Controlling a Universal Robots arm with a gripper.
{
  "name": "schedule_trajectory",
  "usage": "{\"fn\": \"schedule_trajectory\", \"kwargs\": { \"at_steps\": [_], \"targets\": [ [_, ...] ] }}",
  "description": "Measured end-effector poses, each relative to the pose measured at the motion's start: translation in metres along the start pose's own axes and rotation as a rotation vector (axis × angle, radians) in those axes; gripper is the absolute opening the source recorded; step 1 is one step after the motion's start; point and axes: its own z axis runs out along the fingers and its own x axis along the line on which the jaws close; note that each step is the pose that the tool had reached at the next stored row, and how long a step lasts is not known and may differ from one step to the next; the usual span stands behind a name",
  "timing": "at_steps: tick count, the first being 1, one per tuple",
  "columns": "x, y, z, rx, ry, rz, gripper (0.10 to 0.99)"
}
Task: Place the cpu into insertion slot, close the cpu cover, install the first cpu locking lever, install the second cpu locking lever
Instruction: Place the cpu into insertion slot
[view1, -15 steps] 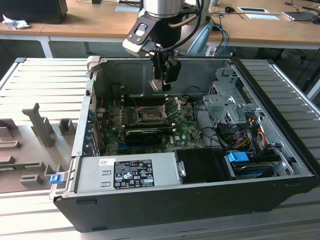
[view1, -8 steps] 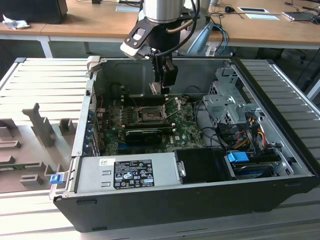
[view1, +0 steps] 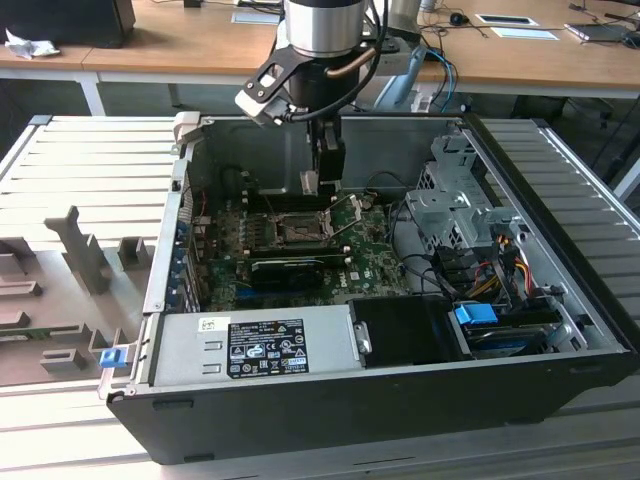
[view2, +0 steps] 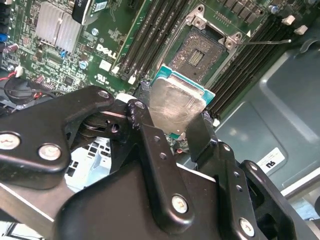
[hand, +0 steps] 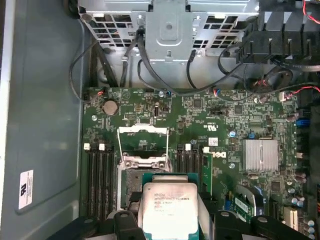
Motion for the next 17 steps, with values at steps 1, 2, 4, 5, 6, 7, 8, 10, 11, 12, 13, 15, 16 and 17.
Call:
{"fn": "schedule_trajectory", "kwargs": {
  "at_steps": [1, 2, 4, 5, 6, 7, 8, 10, 11, 12, 13, 15, 16, 17],
  "targets": [
    [0.0000, -0.0004, 0.0007, 0.000, -0.0003, 0.001, 0.529],
    [0.0000, -0.0004, 0.0011, 0.000, -0.0003, 0.002, 0.529],
    [0.0000, -0.0005, 0.0021, 0.000, -0.0004, 0.002, 0.529],
    [0.0000, -0.0005, 0.0024, 0.000, -0.0004, 0.003, 0.529],
    [0.0000, -0.0005, 0.0027, 0.000, -0.0005, 0.003, 0.529],
    [-0.0001, -0.0005, 0.0029, 0.000, -0.0005, 0.003, 0.529],
    [-0.0001, -0.0006, 0.0034, 0.000, -0.0006, 0.003, 0.529],
    [-0.0001, -0.0006, 0.0042, 0.000, -0.0005, 0.003, 0.529],
    [-0.0001, -0.0007, 0.0046, 0.000, -0.0005, 0.003, 0.529],
    [-0.0001, -0.0007, 0.0050, 0.000, -0.0004, 0.003, 0.529],
    [-0.0001, -0.0007, 0.0053, 0.000, -0.0004, 0.003, 0.529],
    [-0.0001, -0.0009, 0.0061, 0.000, -0.0005, 0.003, 0.529],
    [-0.0001, -0.0009, 0.0066, 0.000, -0.0005, 0.003, 0.529],
    [-0.0001, -0.0010, 0.0072, 0.000, -0.0005, 0.003, 0.529]
  ]
}}
